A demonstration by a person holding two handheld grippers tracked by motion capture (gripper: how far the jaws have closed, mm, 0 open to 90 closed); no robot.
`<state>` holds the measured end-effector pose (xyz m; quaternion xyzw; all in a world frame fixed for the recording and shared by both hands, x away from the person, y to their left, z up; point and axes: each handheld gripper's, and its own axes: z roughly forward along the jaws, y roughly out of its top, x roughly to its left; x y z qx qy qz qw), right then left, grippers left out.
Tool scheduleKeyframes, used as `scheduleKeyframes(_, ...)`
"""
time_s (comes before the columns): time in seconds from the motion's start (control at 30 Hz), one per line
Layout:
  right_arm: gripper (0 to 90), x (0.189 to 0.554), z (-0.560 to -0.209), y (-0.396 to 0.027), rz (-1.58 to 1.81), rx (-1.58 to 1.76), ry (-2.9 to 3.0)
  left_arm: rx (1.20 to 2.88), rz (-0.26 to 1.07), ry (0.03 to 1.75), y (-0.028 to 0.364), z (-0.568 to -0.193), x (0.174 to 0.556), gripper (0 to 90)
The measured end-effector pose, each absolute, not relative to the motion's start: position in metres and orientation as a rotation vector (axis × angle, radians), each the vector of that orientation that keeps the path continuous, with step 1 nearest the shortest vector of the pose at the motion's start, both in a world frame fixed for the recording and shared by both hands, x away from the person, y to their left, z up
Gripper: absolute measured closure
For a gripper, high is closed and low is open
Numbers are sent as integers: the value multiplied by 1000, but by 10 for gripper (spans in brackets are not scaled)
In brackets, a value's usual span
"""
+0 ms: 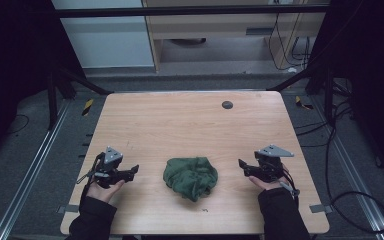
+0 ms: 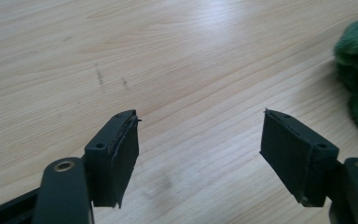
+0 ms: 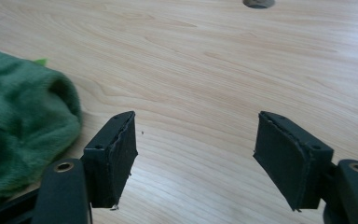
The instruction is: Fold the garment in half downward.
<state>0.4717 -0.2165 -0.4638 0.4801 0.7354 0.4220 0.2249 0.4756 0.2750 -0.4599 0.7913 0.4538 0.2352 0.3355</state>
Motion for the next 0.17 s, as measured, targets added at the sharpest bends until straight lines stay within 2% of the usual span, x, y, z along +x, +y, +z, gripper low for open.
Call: scheduleKeyframes(0.17,270,473,-465,-231,1147,1358,2005,2038,626,1231,287,-462,478,259)
